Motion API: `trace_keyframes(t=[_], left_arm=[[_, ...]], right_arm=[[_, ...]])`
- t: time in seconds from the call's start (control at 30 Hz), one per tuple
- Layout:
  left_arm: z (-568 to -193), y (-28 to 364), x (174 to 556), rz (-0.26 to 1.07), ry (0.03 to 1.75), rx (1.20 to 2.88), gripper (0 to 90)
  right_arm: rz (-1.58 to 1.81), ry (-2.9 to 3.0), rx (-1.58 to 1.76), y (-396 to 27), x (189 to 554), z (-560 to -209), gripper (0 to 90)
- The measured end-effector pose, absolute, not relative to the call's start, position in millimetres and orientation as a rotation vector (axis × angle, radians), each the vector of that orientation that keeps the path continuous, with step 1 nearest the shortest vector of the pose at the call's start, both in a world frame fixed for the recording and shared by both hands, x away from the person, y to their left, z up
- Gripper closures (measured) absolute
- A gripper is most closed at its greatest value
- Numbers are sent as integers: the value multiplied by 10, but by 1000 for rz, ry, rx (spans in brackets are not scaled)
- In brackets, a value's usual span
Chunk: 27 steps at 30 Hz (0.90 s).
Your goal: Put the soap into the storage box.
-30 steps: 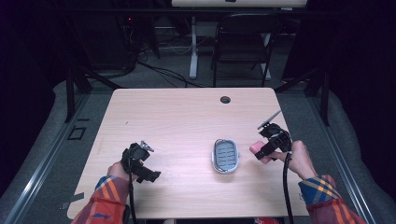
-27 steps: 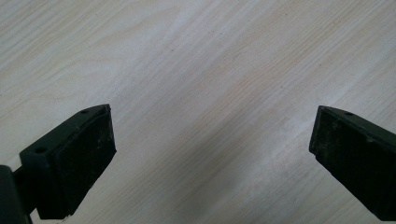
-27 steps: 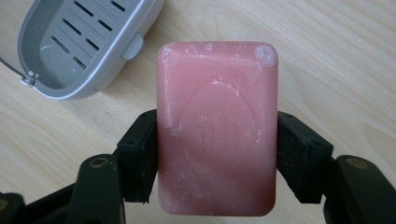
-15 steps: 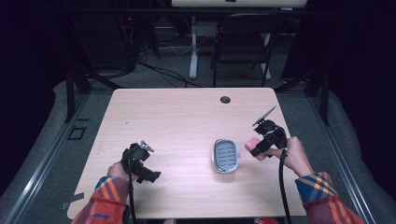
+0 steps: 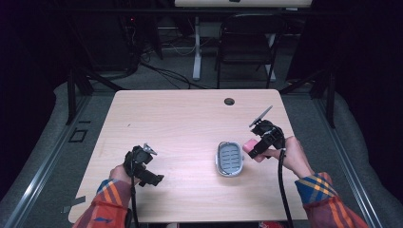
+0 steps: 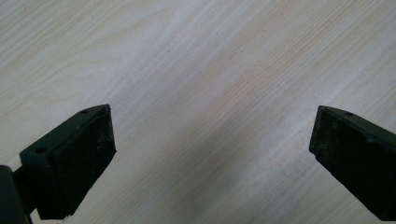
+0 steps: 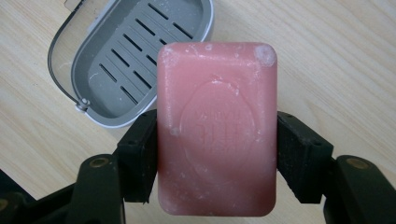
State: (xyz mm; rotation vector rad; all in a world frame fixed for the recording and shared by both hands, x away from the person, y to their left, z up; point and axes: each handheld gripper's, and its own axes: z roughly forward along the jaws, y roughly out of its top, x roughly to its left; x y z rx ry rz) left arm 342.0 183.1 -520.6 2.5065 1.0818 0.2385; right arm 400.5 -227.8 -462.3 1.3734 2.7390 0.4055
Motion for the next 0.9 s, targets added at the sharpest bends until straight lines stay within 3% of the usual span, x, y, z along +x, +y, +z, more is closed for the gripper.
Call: trace_keyframes(t=[0.9], left_arm=[[-5215, 1823, 3418, 228, 1073, 2517, 3]], right_arm=[[290, 2788, 1334, -1834, 4169, -4810, 367]])
